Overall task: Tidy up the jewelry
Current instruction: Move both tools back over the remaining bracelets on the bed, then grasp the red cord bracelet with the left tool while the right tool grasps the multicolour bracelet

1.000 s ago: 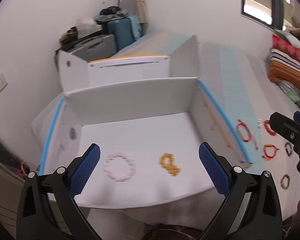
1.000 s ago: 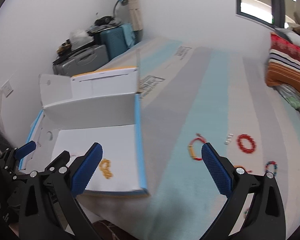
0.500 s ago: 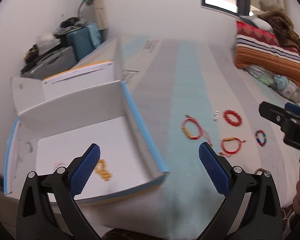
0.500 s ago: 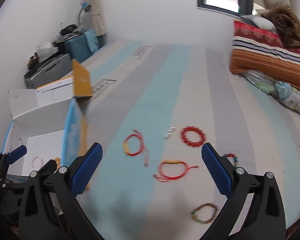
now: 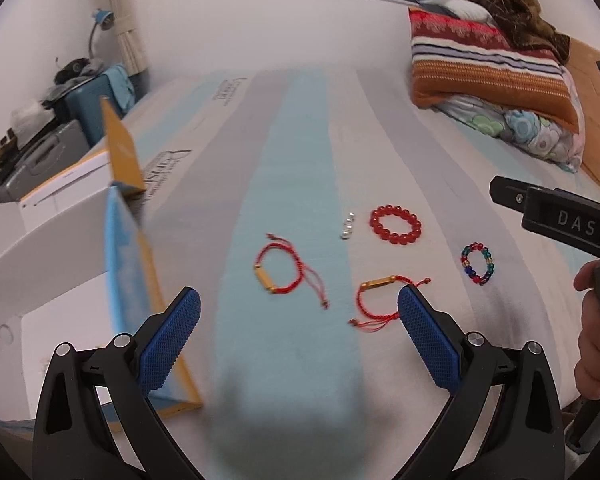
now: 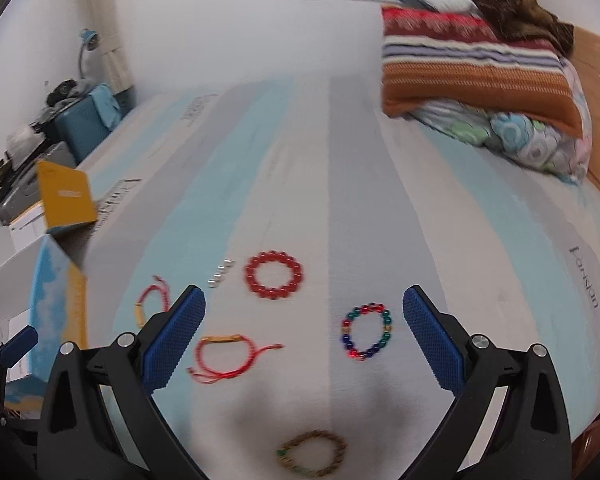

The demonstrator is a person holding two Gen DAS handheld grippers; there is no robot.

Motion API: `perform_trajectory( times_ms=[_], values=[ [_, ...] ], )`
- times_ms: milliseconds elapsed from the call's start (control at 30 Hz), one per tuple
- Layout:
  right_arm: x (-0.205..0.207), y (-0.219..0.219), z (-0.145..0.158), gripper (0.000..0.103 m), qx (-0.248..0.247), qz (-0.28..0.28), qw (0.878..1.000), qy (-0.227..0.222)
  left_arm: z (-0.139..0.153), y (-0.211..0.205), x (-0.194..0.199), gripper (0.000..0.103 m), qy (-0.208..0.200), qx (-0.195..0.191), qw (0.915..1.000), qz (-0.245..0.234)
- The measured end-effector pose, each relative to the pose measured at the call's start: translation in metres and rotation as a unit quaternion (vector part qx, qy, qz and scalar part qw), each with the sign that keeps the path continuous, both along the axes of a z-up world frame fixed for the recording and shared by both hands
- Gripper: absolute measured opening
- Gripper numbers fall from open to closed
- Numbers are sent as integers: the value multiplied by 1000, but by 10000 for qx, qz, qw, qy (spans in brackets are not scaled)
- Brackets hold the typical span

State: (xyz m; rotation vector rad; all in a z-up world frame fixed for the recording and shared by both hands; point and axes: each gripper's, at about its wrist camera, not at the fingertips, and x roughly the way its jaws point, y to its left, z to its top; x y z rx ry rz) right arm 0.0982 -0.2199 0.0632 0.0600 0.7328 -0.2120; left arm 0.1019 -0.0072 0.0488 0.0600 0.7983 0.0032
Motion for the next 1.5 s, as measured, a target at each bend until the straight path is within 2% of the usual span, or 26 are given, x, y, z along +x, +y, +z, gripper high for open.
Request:
perform_trajectory(
  times_ms=[467, 667, 967, 1233, 1400, 1500],
  values=[
    [36, -50, -51, 95, 144, -197, 9984, 505, -58, -53, 67, 97, 636, -114, 9976, -239],
    [48, -62, -71, 95, 189, -223, 9968, 742, -82, -61, 79, 97, 850, -143, 9957, -334],
    [61, -67, -92, 95, 137, -251, 9944, 1018, -100, -62, 90, 97, 953, -159, 9943, -455],
    [69, -74, -106, 85, 295, -297, 9909, 1280, -114, -70, 98, 97, 1099, 18, 9924, -549],
    [74, -79, -120, 73, 441, -328, 9869, 1516, -121, -68, 102, 95, 1234, 17, 9909, -541],
    [77, -79, -126, 60, 375, -365, 9847, 1662, -122, -67, 101, 88, 1242, -26, 9907, -552]
  ],
)
